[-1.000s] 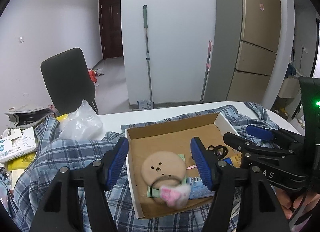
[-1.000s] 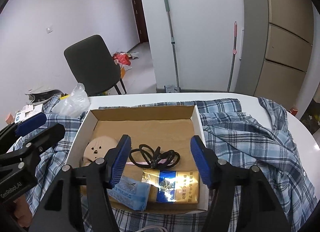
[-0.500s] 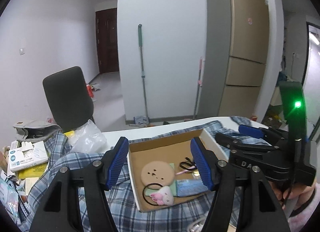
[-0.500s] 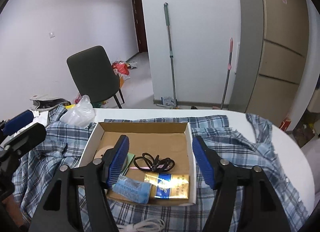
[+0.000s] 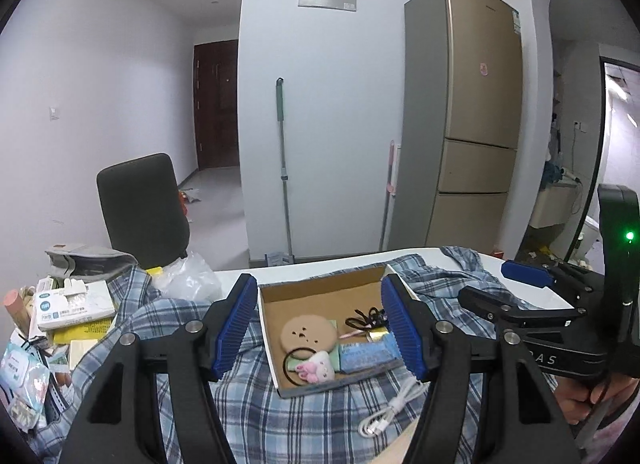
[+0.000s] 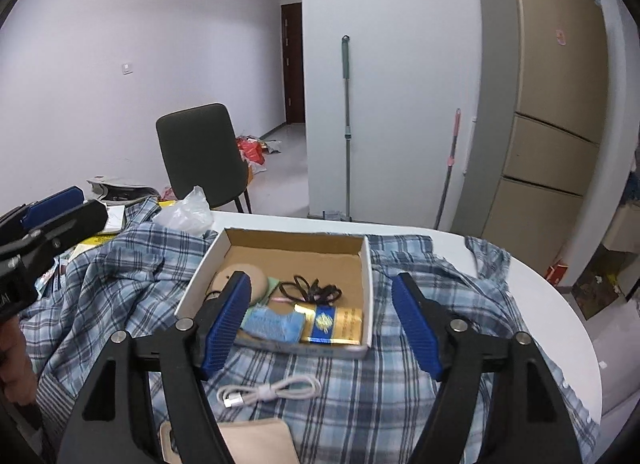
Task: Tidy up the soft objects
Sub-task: 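Move the left gripper to the beige phone case on the shirt, then grasp the beige phone case with the left gripper and lift it, then hold the phone case up with the left gripper while the right gripper approaches the white cable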
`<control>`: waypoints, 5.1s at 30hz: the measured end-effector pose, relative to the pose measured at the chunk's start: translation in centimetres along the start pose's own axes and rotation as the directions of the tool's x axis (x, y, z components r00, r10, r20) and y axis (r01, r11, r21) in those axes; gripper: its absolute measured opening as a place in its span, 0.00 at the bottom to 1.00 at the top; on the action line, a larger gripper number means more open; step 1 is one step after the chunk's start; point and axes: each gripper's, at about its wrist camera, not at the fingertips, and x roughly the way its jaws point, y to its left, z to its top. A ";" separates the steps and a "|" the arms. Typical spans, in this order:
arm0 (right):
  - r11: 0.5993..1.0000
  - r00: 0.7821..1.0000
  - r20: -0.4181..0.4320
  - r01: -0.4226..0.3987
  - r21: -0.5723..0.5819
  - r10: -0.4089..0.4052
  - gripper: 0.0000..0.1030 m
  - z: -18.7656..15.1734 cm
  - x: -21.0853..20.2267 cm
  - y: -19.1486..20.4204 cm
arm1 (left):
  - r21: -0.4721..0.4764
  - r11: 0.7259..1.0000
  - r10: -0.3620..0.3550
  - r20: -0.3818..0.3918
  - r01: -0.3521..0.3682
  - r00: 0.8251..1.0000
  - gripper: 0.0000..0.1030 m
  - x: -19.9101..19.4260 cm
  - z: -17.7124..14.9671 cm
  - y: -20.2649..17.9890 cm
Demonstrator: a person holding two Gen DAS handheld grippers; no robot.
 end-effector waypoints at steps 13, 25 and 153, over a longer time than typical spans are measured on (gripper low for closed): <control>1.000 0.999 -0.047 0.007 -0.021 -0.008 0.70 -4.7 -1.2 0.0 | 0.023 0.998 -0.056 -0.025 0.057 0.998 0.64 -1.4 -4.2 -0.8; 1.000 0.995 -0.101 -0.011 -0.006 0.010 0.73 -7.5 1.0 -0.8 | 0.095 0.987 -0.116 -0.142 0.131 0.983 0.64 2.1 -8.7 -2.2; 0.999 0.977 -0.211 -0.012 0.049 0.022 0.68 -7.4 2.5 -3.2 | 0.074 0.981 -0.158 -0.241 0.180 0.958 0.72 -0.6 -11.2 -1.1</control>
